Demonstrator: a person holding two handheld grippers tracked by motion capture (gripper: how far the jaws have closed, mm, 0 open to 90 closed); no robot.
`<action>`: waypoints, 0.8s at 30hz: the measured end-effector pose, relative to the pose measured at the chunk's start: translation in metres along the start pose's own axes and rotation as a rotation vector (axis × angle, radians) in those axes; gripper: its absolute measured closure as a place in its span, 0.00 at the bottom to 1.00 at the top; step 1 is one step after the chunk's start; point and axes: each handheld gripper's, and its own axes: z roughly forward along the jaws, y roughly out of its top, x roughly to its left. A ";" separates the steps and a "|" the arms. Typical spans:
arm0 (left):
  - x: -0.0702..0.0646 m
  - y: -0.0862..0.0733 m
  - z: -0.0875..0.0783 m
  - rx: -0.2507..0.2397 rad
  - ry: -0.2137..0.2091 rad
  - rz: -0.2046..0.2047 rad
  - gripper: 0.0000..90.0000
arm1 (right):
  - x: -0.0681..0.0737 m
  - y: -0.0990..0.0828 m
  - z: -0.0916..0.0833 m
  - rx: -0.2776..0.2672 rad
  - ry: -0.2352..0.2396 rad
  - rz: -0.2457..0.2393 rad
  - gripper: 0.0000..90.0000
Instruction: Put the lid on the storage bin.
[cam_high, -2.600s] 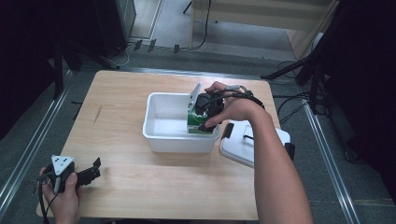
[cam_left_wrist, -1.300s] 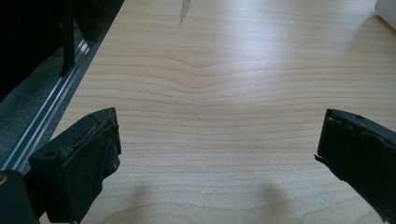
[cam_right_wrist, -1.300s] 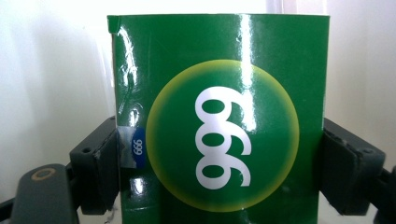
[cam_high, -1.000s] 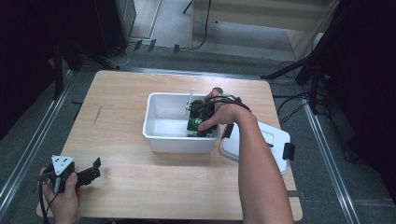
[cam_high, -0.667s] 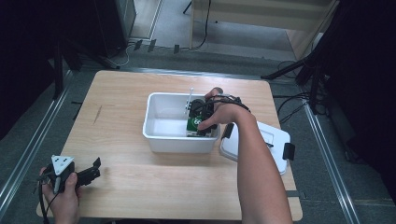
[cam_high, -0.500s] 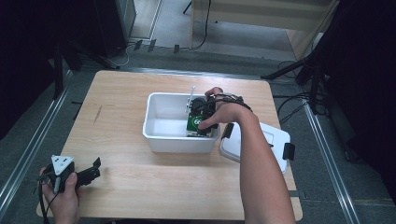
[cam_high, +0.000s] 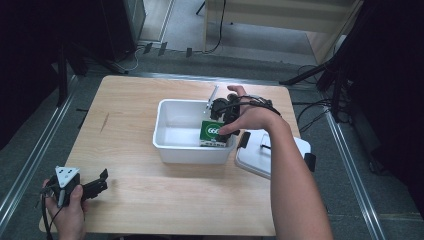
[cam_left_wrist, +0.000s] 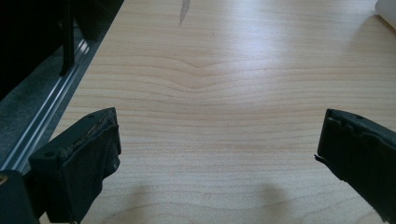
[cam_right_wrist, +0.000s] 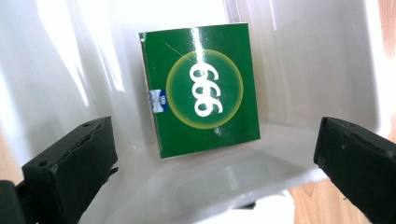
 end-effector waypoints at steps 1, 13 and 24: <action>0.000 0.000 0.000 0.000 -0.001 -0.001 0.00 | 0.000 -0.001 -0.003 -0.006 0.001 0.009 0.00; 0.000 0.000 0.000 -0.001 -0.001 -0.004 0.00 | -0.006 -0.023 -0.039 -0.034 -0.044 0.049 0.00; -0.001 0.000 0.000 0.002 0.001 0.002 0.00 | -0.012 -0.060 -0.054 -0.016 -0.081 0.096 0.00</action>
